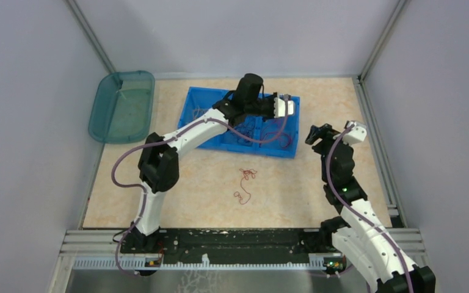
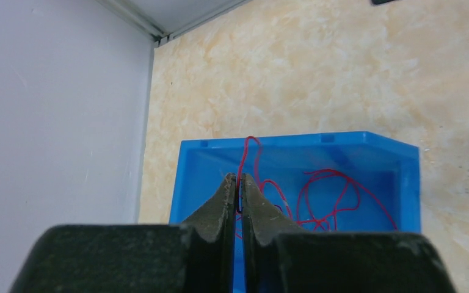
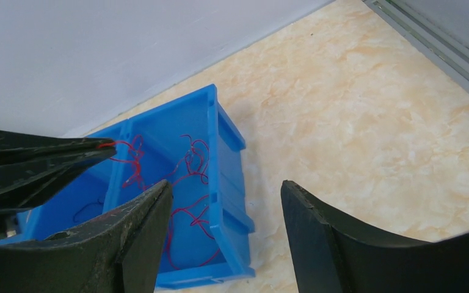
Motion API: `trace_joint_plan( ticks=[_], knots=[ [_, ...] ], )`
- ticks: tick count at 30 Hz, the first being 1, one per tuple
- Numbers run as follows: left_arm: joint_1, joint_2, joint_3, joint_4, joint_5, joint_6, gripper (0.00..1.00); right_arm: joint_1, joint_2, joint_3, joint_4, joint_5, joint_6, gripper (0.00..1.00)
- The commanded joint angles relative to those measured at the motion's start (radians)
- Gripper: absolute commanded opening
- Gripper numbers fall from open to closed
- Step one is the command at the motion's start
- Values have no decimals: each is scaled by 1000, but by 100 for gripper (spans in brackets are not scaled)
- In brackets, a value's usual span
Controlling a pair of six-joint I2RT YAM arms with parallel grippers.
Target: Untangle the cables
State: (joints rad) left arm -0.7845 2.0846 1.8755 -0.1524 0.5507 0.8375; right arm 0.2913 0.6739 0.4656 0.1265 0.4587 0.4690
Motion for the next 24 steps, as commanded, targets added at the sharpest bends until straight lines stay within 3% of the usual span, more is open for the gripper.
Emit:
trace_joint_plan(
  ticks=[1,2,4,8,14,17,19,22,24],
  knots=[
    [4,85,54,58,-88,106,16,-9,-16,18,29,7,13,66],
    [3,103,74,51,-116,123,25,-9,-17,20,25,4,13,66],
    [2,139,119,9,-162,141,63,-9,-19,28,16,3,12,66],
    [6,121,148,-96,-172,150,84,-9,-23,44,-13,-13,-2,66],
    [27,-58,116,-298,-79,88,92,-9,-1,58,-1,-181,-40,64],
    [41,-213,49,-375,-29,48,99,-9,48,56,41,-425,-64,63],
    [55,-286,23,-453,-22,18,99,5,123,69,64,-670,-84,63],
    [115,-371,10,-553,-2,-73,99,153,261,145,-18,-794,-187,61],
    [174,-425,-14,-599,24,-114,99,276,355,201,-103,-789,-290,62]
  ],
)
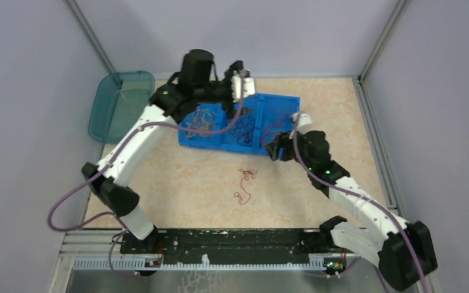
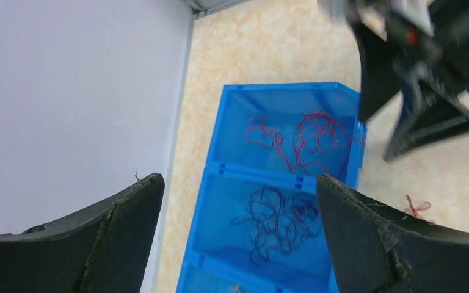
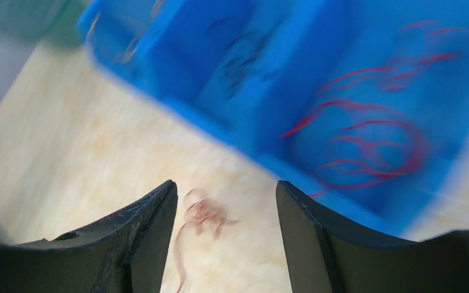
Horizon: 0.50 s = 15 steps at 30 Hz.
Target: Untangle the cables
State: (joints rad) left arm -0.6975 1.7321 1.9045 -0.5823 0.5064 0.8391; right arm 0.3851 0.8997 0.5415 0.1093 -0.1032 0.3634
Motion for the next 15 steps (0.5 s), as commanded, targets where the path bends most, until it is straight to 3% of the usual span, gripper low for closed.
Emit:
trace_joint_plan(
  ticks=[1,10,15],
  knots=[
    [115,-99,-64,-183,79,-125,99,220,179,157,-127,-216,-218,62],
    [320,-350,-305,-159,182,-216,99,256,515,311,-212,-235,-362,66],
    [392,-403,-380,-133,196,-275,99,261,651,386,-252,-238,-413,66]
  ],
)
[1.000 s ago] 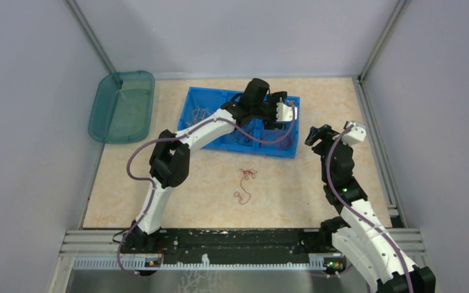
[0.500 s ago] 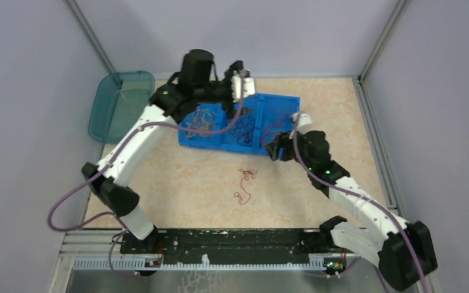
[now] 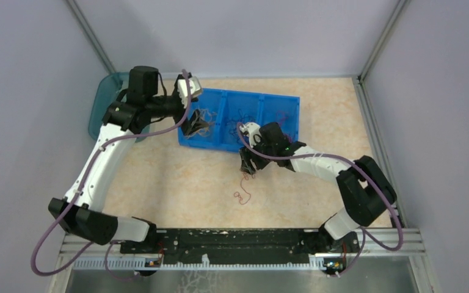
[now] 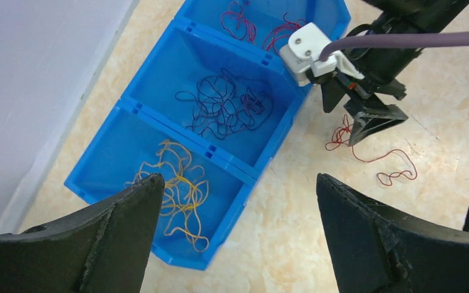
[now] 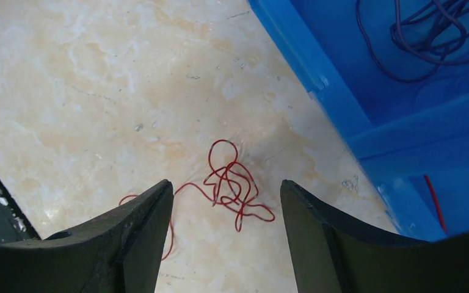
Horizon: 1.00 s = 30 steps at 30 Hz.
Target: Untangle the cables
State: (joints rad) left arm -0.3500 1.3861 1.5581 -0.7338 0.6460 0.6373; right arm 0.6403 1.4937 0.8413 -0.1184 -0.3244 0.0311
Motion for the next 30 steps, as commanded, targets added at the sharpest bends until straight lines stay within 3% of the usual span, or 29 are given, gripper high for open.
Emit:
trace_joint_plan(
  ticks=[1,13,15,17,19,22,30],
  knots=[
    [54,-64,-42,22,57,-85,99,10,74,97,-33,-19,-88,66],
    [129,-137,-120,106,37,-147,99,36,128,87,-84,-16,-109,52],
    [129,-135,-119,114,28,-154,99,38,124,80,-78,-2,-95,42],
    [129,-133,-117,126,11,-167,99,39,106,76,-63,3,-80,24],
    [130,-131,-115,129,0,-177,99,38,63,68,-29,4,-62,12],
    [130,-135,-117,131,-6,-180,99,38,-3,77,-11,-6,-36,0],
    [131,-144,-130,131,20,-170,99,37,-237,100,60,-115,35,0]
  ],
)
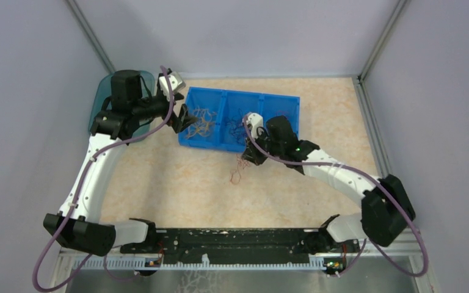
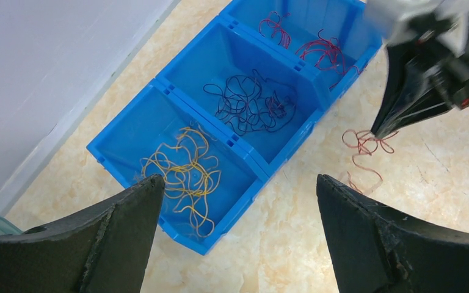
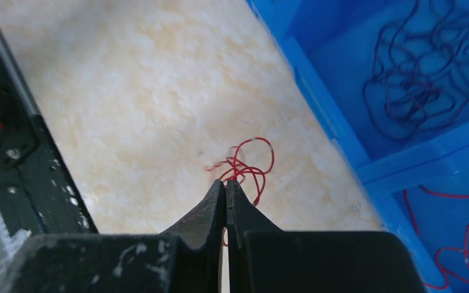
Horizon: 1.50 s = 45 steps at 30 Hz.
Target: Untangle the cables
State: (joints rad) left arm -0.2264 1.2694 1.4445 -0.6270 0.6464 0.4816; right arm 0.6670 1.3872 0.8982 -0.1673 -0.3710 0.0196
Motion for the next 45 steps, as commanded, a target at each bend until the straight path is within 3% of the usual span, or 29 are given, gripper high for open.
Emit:
trace_joint_plan(
  ticks=[1,8,12,21,27,36,45],
  knots=[
    [7,-28,-20,24,28,-14,99,9,-164,40,130,-72,55,0],
    [6,-41,-49,19,112,-14,99,-91,-336,-2,344,-167,211,0],
    [6,-43,-60,18,122,-27,99,-146,-378,-1,385,-155,256,0],
    [8,-13,-37,51,-58,-84,99,-256,-382,55,308,159,305,0],
    [36,25,36,71,-174,-100,99,-317,-392,89,262,244,335,0],
    [82,71,102,65,-212,-109,99,-374,-334,171,171,332,358,0],
    [106,110,82,115,-289,-150,99,-382,-278,216,115,412,330,0]
  ],
)
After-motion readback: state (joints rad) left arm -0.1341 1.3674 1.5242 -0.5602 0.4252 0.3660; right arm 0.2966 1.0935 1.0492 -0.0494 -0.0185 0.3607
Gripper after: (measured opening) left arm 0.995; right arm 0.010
